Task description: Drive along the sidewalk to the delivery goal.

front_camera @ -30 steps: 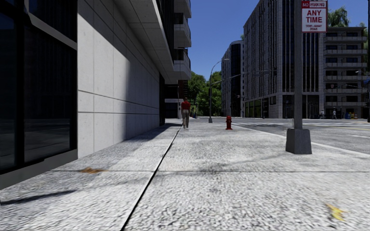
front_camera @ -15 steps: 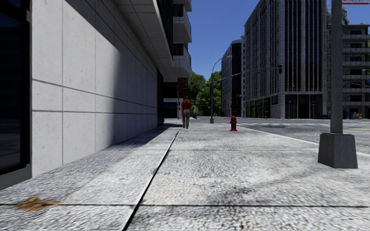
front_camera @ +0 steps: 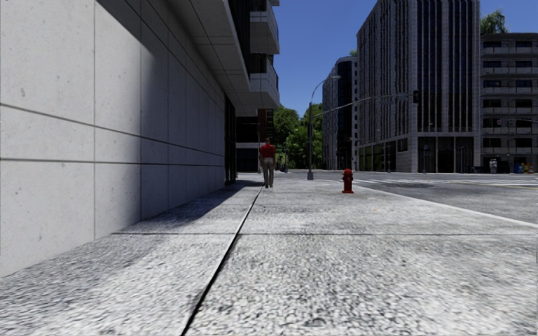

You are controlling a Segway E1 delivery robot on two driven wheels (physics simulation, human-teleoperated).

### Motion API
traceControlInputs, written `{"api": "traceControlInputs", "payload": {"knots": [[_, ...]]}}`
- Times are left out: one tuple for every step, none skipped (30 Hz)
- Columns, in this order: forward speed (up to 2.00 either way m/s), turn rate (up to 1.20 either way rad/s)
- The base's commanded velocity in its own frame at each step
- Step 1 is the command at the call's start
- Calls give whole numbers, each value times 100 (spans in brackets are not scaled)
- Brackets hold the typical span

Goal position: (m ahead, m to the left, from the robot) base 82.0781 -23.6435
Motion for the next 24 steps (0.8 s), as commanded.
{"api": "traceControlInputs", "payload": {"knots": [[200,0],[200,0],[200,0],[200,0],[200,0],[200,0],[200,0],[200,0],[200,0],[200,0],[200,0],[200,0],[200,0],[200,0],[200,0],[200,0],[200,0],[200,0],[200,0],[200,0],[200,0],[200,0],[200,0],[200,0]]}}
